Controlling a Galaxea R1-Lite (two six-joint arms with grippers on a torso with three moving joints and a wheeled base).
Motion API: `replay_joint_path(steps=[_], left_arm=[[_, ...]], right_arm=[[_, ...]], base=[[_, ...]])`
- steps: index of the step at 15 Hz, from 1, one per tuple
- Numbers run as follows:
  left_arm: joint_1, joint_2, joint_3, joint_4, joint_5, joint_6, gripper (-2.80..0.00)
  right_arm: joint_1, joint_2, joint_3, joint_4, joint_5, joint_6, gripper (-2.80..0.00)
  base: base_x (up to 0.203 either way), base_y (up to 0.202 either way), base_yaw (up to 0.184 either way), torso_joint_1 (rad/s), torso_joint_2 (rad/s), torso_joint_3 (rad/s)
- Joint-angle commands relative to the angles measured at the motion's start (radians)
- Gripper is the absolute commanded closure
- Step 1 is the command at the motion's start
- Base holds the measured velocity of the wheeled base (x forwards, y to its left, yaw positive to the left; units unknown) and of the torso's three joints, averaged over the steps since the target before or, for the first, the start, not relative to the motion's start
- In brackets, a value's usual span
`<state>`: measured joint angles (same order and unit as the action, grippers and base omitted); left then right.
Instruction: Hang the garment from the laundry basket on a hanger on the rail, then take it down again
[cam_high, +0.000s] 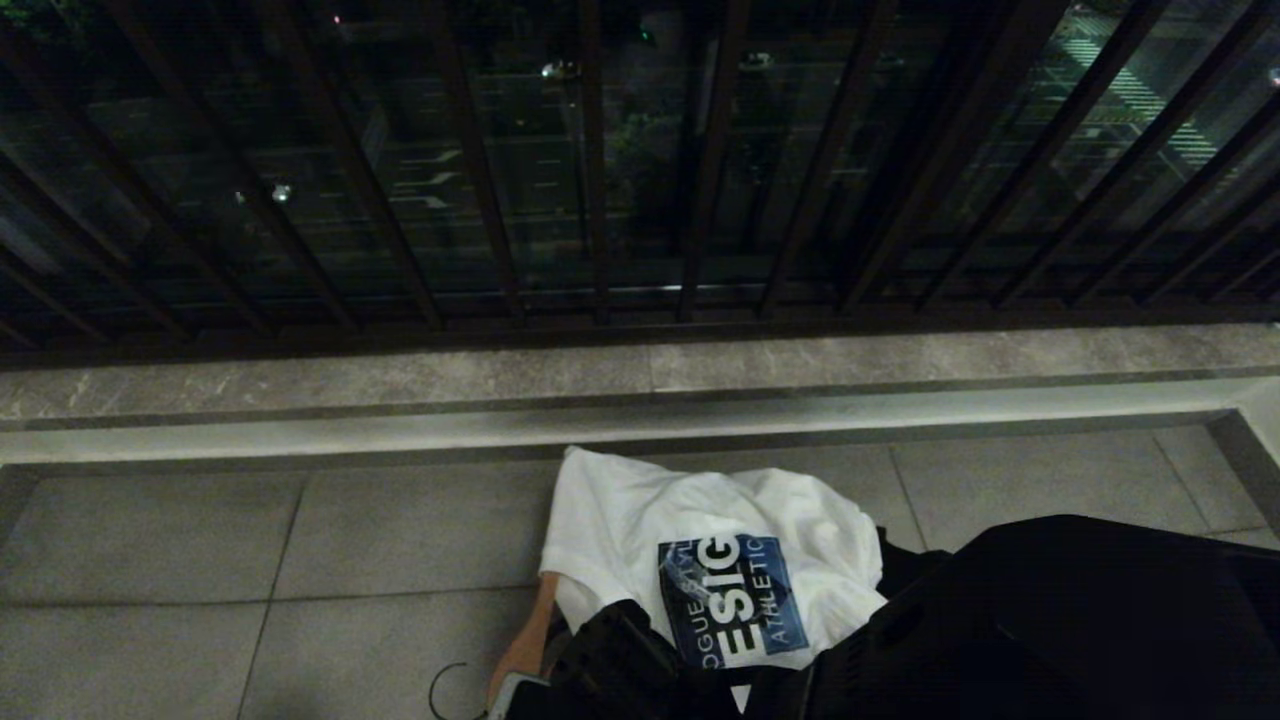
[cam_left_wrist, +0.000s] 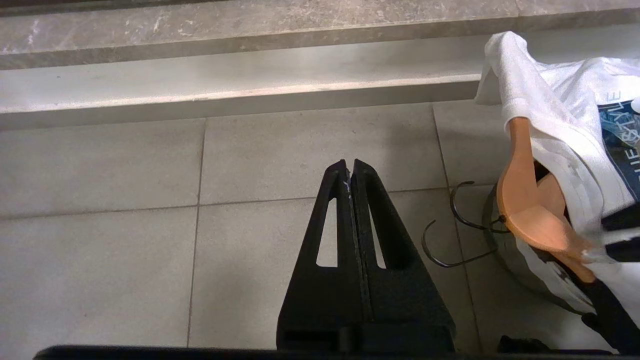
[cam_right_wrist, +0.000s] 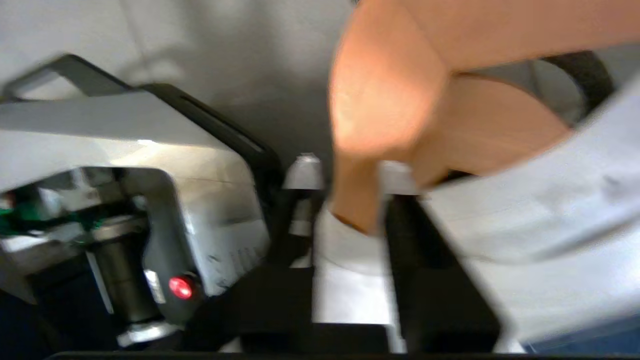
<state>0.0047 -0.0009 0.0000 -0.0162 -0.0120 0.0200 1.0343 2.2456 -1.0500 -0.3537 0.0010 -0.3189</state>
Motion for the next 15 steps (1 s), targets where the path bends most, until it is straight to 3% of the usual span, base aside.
replay_joint_path(steps=[1,15], left_arm=[[0.000,-0.001,0.002,-0.001,0.000,0.000,0.00],[0.000,-0.001,0.002,0.000,0.000,0.000,0.00]], right_arm=[[0.000,-0.017,-0.002,0.012,-0.018,-0.008,-2.80],[-0.005,0.125,-0.091,-0.018,-0.024,-0.051,-2.80]], base=[[0.000,0.000,0.000,0.000,0.00,0.000],[0.000,0.000,0.000,0.000,0.00,0.000]])
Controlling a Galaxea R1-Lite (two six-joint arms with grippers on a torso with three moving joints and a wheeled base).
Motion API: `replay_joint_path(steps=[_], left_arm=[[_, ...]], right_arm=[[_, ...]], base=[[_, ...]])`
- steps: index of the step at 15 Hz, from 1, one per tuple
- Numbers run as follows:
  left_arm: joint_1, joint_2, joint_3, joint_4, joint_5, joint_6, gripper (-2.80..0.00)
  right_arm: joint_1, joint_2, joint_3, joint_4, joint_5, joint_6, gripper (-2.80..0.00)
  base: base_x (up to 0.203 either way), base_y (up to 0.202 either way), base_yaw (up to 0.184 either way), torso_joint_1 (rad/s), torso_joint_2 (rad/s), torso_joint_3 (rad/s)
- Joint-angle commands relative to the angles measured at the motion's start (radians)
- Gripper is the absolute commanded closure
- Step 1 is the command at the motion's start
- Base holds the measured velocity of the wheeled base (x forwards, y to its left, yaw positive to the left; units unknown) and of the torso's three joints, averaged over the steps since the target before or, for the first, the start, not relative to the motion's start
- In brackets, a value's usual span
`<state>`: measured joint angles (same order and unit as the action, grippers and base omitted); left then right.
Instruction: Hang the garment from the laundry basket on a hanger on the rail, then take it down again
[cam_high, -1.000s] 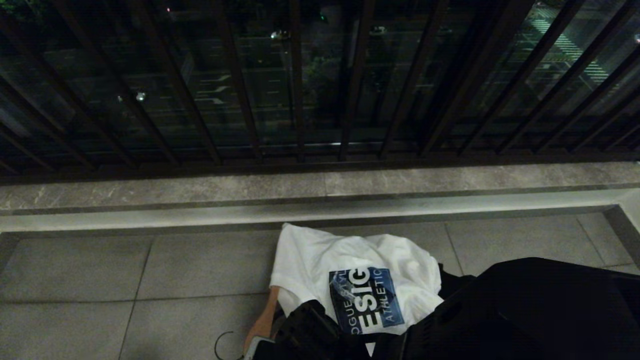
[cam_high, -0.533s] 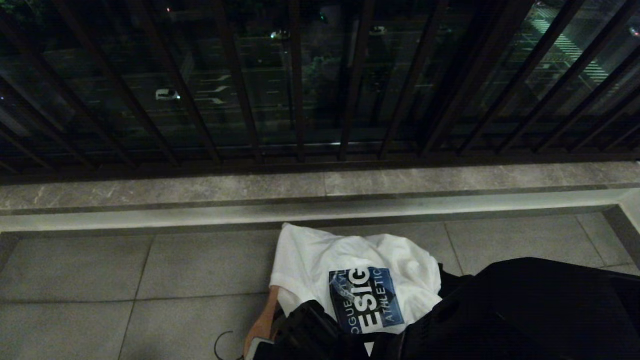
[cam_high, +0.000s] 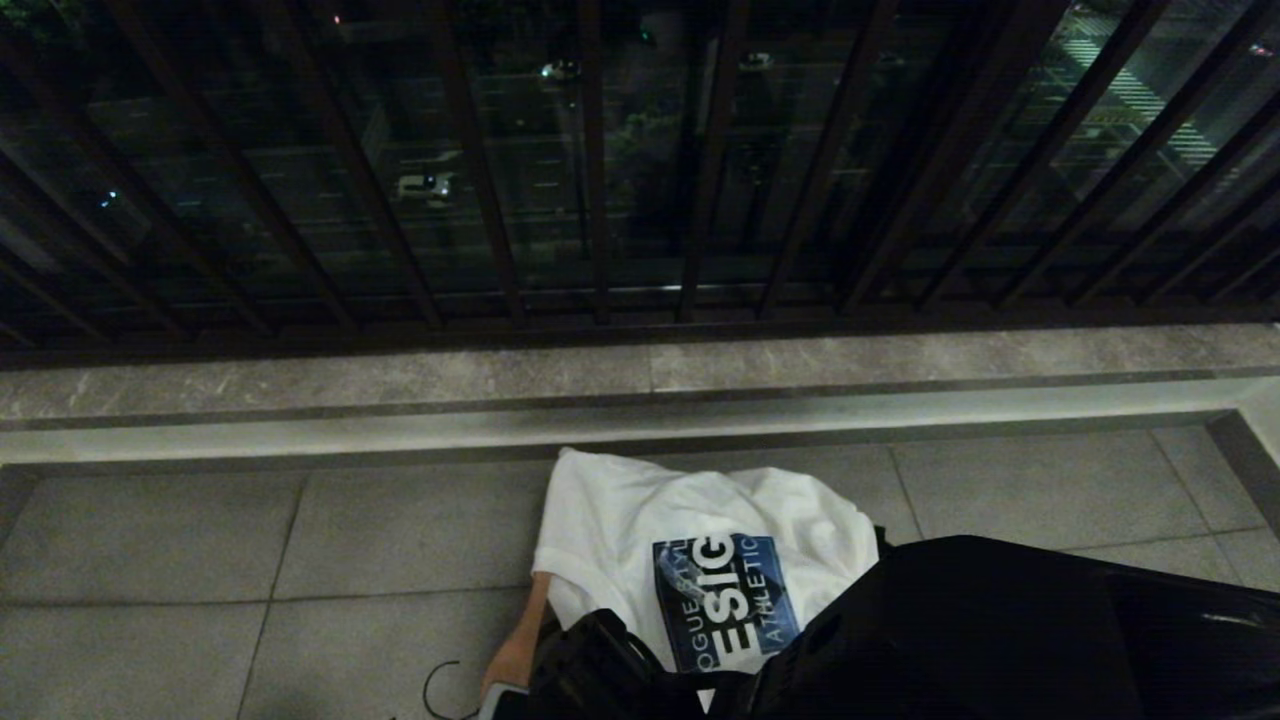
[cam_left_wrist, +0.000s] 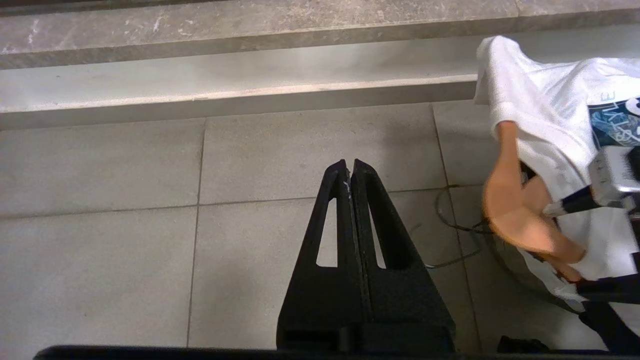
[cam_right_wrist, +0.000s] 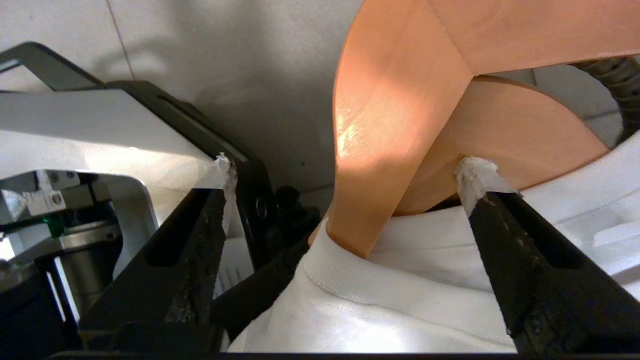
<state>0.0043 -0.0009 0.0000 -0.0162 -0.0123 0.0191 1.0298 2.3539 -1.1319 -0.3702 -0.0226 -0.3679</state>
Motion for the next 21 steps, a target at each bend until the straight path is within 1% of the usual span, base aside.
replay_joint_path(steps=[1,2,3,4,11,14,19,21], left_arm=[[0.000,-0.001,0.002,-0.001,0.000,0.001,0.00],[0.002,-0.001,0.002,-0.001,0.000,0.001,0.00],[0.000,-0.001,0.002,0.001,0.000,0.001,0.00],[0.000,-0.001,0.002,-0.001,0.000,0.001,0.00],[0.000,-0.002,0.002,-0.001,0.000,0.001,0.00],[0.000,-0.002,0.002,-0.001,0.000,0.001,0.00],[0.000,-0.002,0.002,0.000,0.000,0.001,0.00],[0.000,-0.001,0.002,-0.001,0.000,0.001,0.00]], right_arm=[[-0.001,0.028,-0.016,-0.001,0.000,-0.003,-2.80],[-0.005,0.031,-0.023,-0.001,0.000,-0.003,-2.80],[-0.005,0.035,-0.023,-0.001,0.000,-0.003,-2.62],[-0.007,0.035,-0.023,-0.001,0.000,-0.005,0.00],[-0.019,0.008,0.009,0.000,0.001,-0.009,0.00],[-0.024,-0.031,0.036,-0.003,0.013,-0.007,0.00],[-0.065,-0.150,0.098,-0.015,0.098,0.019,0.00],[-0.082,-0.163,0.108,-0.053,0.118,0.022,0.00]], base=[[0.000,0.000,0.000,0.000,0.00,0.000],[0.000,0.000,0.000,0.000,0.00,0.000],[0.000,0.000,0.000,0.000,0.00,0.000],[0.000,0.000,0.000,0.000,0.00,0.000],[0.000,0.000,0.000,0.000,0.00,0.000],[0.000,0.000,0.000,0.000,0.00,0.000],[0.000,0.000,0.000,0.000,0.00,0.000],[0.000,0.000,0.000,0.000,0.00,0.000]])
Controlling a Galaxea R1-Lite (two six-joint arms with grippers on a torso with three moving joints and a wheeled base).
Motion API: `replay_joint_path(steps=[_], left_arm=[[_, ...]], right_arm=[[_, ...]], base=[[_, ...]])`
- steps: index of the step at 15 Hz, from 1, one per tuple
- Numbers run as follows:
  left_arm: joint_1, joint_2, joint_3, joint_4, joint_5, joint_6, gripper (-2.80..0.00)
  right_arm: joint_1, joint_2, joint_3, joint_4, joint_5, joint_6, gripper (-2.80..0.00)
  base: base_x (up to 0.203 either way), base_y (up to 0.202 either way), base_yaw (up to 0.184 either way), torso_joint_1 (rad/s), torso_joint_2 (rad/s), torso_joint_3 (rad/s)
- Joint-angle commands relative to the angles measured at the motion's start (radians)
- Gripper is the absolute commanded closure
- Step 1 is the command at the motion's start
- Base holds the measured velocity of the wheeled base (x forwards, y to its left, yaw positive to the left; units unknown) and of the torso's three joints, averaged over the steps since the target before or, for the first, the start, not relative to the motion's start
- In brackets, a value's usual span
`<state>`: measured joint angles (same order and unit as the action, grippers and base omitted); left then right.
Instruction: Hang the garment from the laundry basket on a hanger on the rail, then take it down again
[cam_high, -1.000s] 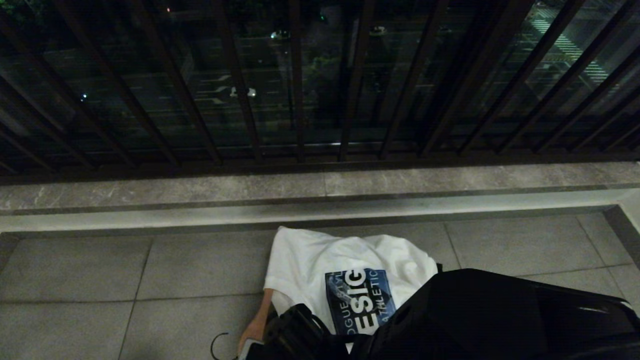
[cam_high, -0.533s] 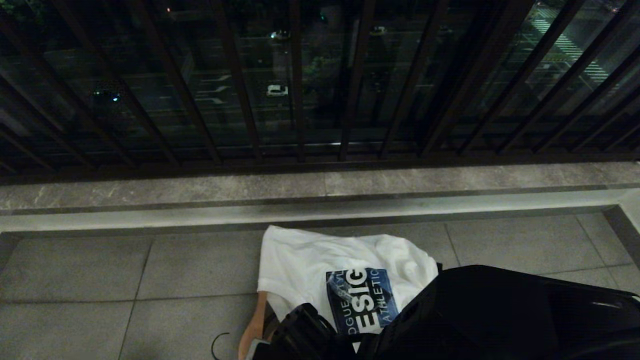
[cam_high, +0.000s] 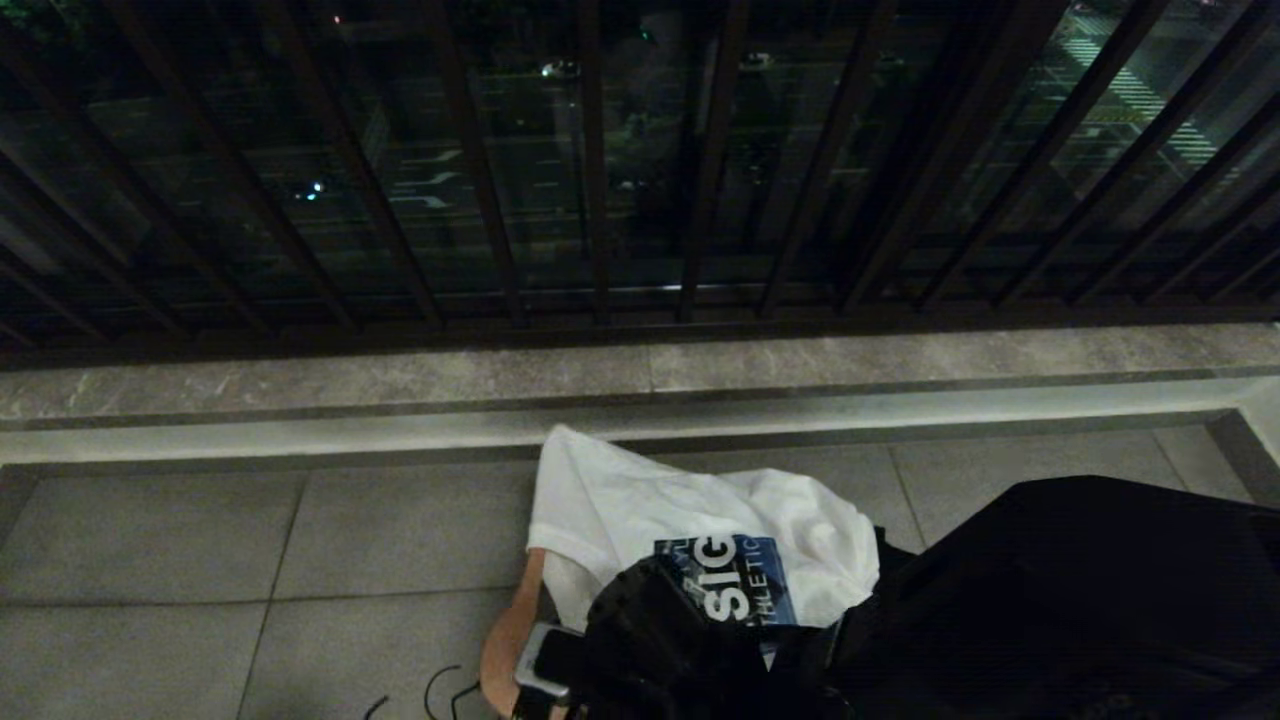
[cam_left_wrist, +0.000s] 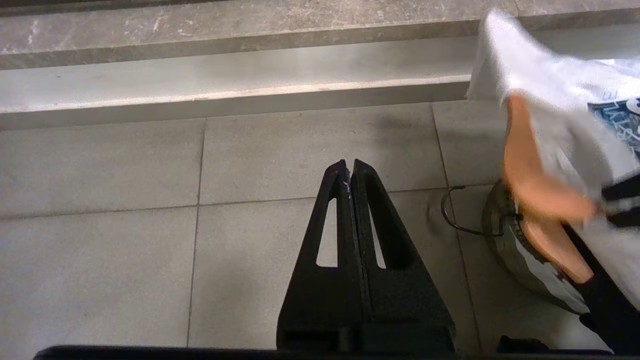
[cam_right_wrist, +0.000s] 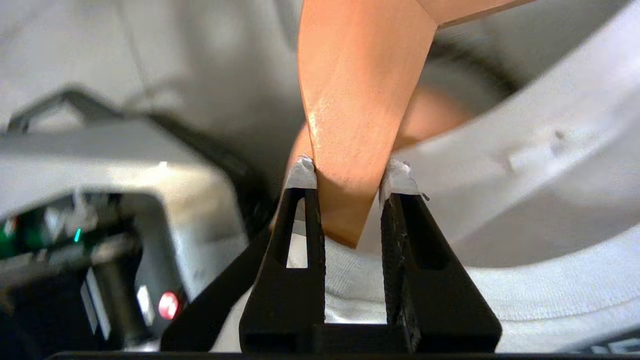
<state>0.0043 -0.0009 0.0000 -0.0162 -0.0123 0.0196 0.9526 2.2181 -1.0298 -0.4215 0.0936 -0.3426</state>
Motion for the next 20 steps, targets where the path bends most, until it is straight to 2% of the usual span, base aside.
replay_joint_path(steps=[1,7,20], left_arm=[[0.000,-0.001,0.002,0.001,0.000,0.000,0.00],[0.000,-0.001,0.002,0.000,0.000,0.000,0.00],[0.001,-0.001,0.002,0.000,0.000,0.000,0.00]], right_arm=[[-0.012,-0.017,0.000,-0.030,0.003,0.002,0.00],[-0.062,0.092,-0.080,-0.118,0.005,0.008,0.00],[-0.066,0.115,-0.091,-0.154,0.003,0.007,0.00]], base=[[0.000,0.000,0.000,0.000,0.00,0.000],[0.000,0.000,0.000,0.000,0.00,0.000],[0.000,0.000,0.000,0.000,0.00,0.000]])
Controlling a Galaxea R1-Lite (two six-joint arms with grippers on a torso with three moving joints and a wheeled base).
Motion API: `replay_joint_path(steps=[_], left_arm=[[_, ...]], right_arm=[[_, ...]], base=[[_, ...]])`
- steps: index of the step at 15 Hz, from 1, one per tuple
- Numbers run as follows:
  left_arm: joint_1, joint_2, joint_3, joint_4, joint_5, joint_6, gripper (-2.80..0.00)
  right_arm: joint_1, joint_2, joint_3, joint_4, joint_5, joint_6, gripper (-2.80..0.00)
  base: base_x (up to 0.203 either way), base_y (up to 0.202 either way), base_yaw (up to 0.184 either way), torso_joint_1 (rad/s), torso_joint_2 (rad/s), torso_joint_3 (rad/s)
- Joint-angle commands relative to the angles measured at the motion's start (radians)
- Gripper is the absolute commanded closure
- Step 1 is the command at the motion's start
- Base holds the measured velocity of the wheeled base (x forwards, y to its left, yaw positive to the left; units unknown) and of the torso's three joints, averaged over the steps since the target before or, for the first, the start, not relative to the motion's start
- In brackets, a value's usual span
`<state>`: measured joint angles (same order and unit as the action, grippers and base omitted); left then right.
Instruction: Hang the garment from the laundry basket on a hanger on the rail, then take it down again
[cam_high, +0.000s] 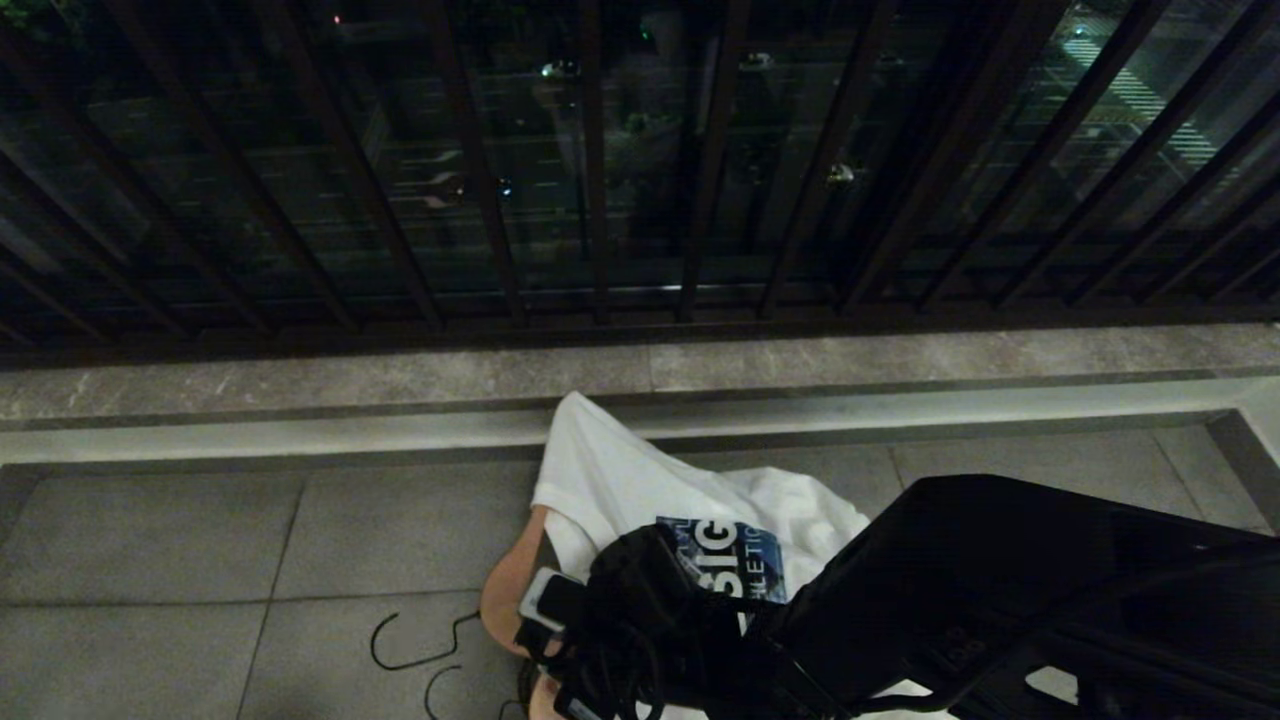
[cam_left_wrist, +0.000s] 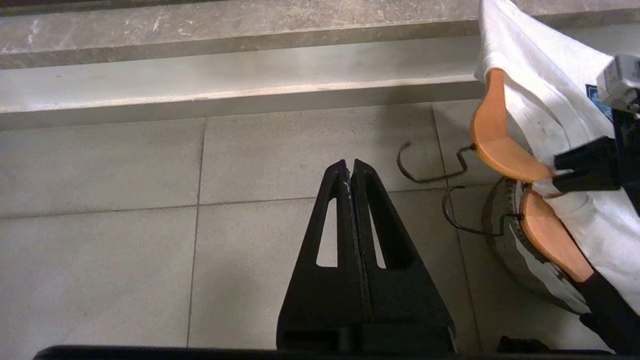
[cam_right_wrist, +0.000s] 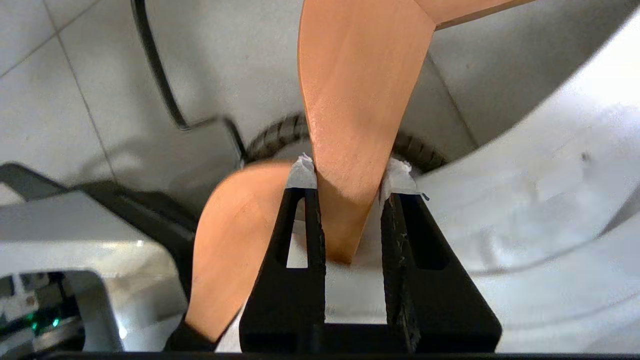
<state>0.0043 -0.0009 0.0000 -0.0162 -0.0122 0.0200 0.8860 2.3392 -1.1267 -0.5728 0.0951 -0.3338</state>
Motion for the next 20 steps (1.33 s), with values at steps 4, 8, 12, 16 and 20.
replay_joint_path(steps=[4,8,12,16,20], left_arm=[[0.001,-0.001,0.002,-0.001,0.000,0.000,0.00],[0.000,-0.001,0.002,-0.001,0.000,0.000,0.00],[0.000,-0.001,0.002,-0.001,0.000,0.000,0.00],[0.001,-0.001,0.002,-0.001,0.000,0.000,0.00],[0.000,-0.001,0.002,0.000,0.000,0.000,0.00]], right_arm=[[0.007,-0.066,0.092,-0.006,0.004,0.001,0.00],[0.015,-0.079,0.134,-0.053,0.005,0.000,0.00],[0.022,-0.084,0.171,-0.070,0.006,-0.001,0.00],[0.067,-0.083,0.222,-0.079,0.005,0.002,0.00],[0.080,-0.076,0.200,-0.124,0.002,0.004,0.00]], base=[[0.000,0.000,0.000,0.000,0.00,0.000],[0.000,0.000,0.000,0.000,0.00,0.000],[0.000,0.000,0.000,0.000,0.00,0.000],[0.000,0.000,0.000,0.000,0.00,0.000],[0.000,0.000,0.000,0.000,0.00,0.000]])
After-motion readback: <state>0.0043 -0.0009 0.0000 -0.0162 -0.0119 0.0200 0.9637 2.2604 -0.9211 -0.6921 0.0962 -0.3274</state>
